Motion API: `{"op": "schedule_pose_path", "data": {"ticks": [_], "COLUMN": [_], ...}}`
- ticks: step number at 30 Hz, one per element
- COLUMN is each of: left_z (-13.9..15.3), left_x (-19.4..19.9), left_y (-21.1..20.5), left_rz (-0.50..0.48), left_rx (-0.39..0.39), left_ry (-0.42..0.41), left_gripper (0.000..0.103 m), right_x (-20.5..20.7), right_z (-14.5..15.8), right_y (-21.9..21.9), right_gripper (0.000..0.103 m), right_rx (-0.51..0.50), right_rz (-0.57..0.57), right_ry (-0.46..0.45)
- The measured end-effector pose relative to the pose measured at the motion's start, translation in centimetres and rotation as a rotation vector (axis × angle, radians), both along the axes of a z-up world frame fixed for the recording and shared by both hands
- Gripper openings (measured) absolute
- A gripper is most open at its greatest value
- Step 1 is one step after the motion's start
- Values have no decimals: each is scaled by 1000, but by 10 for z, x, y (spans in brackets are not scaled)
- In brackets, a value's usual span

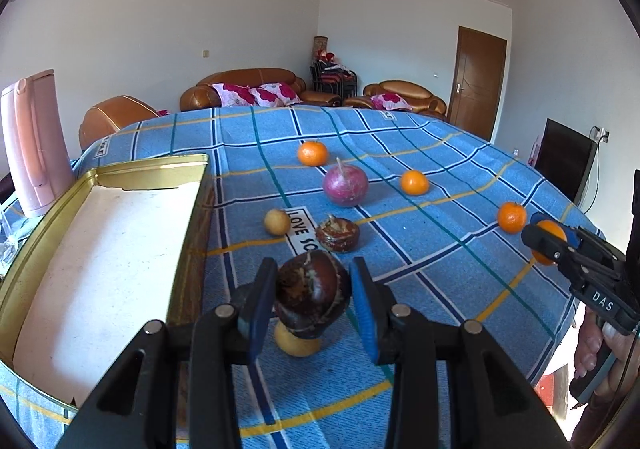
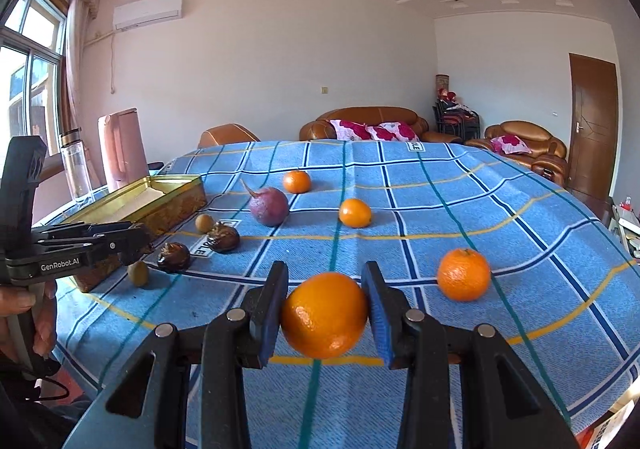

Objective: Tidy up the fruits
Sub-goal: 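Lift and carry the dark fruit with left tool while right tool carries the orange to the tin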

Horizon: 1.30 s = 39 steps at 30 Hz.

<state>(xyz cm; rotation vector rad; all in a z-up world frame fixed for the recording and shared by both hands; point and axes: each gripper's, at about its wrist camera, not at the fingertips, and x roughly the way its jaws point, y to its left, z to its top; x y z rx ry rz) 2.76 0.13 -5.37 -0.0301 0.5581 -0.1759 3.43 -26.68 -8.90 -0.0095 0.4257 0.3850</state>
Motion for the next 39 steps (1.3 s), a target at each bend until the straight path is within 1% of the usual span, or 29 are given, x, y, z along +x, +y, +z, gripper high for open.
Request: {"op": "schedule_pose_path", "data": {"ticks": [9,16,28,39], "left_z": [12,16,14,10], "left_x": [-8,-13,-15,-14], "left_y": [26,43,63,92], "left_rz": [62,108,158,218], "left_rx": [-9,-9,-18,-37], "left_ry": [-48,-68,-71,-59], "left_gripper": [39,39,39,39], "right_x": [5,9,12,21], "right_z": [18,25,40,46], "right_y": [42,70,126,171], "right_gripper": [40,40,40,40], "right_rx": [-5,2,-17,-28], "right_rz": [103,178,297,389], "right_ry": [-47,-54,-78,-65]}}
